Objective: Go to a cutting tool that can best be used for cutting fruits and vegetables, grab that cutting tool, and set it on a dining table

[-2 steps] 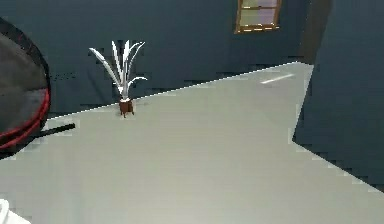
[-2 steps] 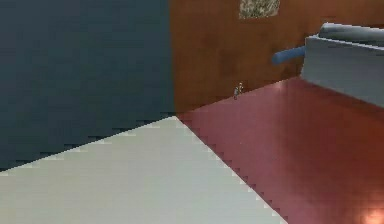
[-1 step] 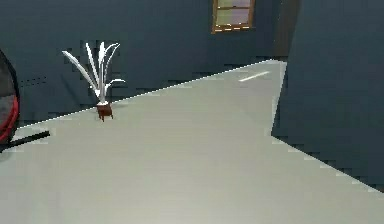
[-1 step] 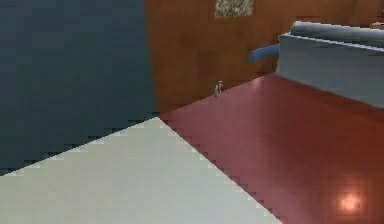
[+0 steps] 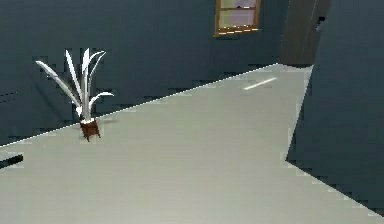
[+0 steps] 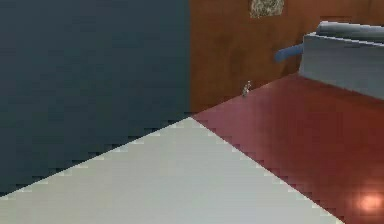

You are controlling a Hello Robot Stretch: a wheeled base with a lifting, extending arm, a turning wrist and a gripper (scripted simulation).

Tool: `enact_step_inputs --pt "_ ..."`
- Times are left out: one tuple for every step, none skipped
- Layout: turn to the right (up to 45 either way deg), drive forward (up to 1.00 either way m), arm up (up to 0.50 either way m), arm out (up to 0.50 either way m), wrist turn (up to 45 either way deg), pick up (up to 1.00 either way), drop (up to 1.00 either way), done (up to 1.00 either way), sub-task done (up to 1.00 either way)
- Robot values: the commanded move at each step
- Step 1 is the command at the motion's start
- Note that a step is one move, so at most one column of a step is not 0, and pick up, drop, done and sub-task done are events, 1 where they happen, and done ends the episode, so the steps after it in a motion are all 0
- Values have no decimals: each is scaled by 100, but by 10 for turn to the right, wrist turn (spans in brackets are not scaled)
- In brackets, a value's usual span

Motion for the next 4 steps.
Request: enact_step_inputs --pt "-330 0 0 0 0 0 0 0 0" --pt "0 20 0 0 0 0 0 0 0" --pt "-210 0 0 0 0 0 0 0 0" --pt "0 55 0 0 0 0 0 0 0"
